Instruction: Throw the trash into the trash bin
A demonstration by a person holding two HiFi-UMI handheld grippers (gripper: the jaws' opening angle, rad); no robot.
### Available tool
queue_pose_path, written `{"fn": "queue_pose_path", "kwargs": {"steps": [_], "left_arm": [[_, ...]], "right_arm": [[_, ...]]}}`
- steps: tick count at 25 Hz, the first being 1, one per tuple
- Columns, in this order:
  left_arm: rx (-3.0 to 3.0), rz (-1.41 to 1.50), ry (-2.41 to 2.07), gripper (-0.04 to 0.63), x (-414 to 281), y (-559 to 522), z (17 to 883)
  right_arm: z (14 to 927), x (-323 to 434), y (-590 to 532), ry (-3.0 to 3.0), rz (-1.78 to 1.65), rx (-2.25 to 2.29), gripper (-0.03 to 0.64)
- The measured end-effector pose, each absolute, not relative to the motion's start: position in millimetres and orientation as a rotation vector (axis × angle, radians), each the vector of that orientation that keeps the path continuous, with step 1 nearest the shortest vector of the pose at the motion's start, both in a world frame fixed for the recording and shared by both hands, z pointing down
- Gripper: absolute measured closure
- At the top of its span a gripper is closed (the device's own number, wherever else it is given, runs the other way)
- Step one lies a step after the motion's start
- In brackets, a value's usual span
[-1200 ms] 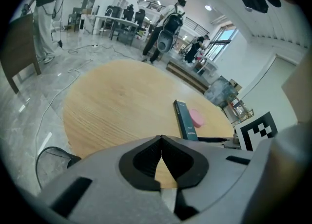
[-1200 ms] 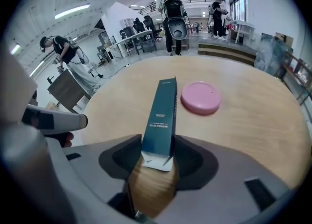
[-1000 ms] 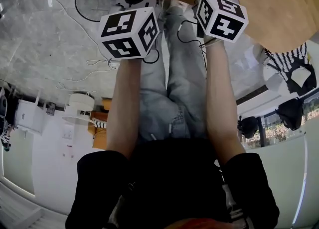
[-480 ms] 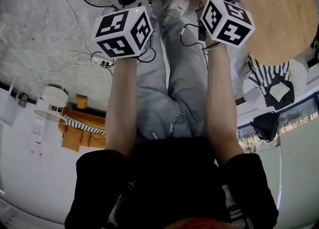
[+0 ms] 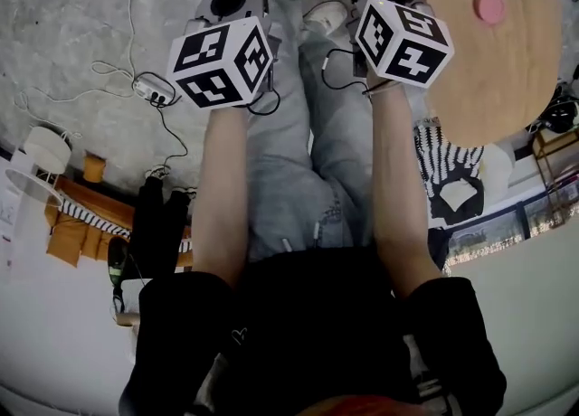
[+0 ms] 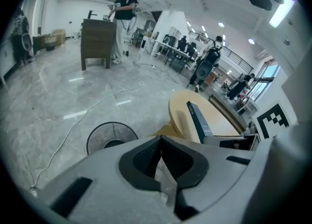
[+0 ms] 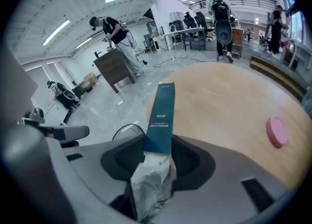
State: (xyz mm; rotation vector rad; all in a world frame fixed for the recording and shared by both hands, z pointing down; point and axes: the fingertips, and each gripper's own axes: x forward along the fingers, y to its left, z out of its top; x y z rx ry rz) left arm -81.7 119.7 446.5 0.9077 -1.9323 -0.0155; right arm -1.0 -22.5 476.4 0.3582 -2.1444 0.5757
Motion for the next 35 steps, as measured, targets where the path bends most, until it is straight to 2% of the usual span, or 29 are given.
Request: {"fn": "queue_pose_path", "kwargs": {"steps": [8, 21, 35], "left_arm": [[0.68, -0.155, -2.022, 0.589, -102.5, 211.7, 461.1], [0.378, -0.269, -2.062, 0.589, -121.2, 312.0, 537.5], [0.407, -0.259, -2.02, 0.589, -123.5, 295.8, 541.9]], "right_arm": [[489.2, -51.0, 60.9, -2.139, 0.45, 0.089, 0.442], [586.3, -109.4, 135.0, -2.063, 0.383, -0.157, 0.451], [594.6, -125.4, 138.1, -2.069, 0.446, -0.174, 0.435]]}}
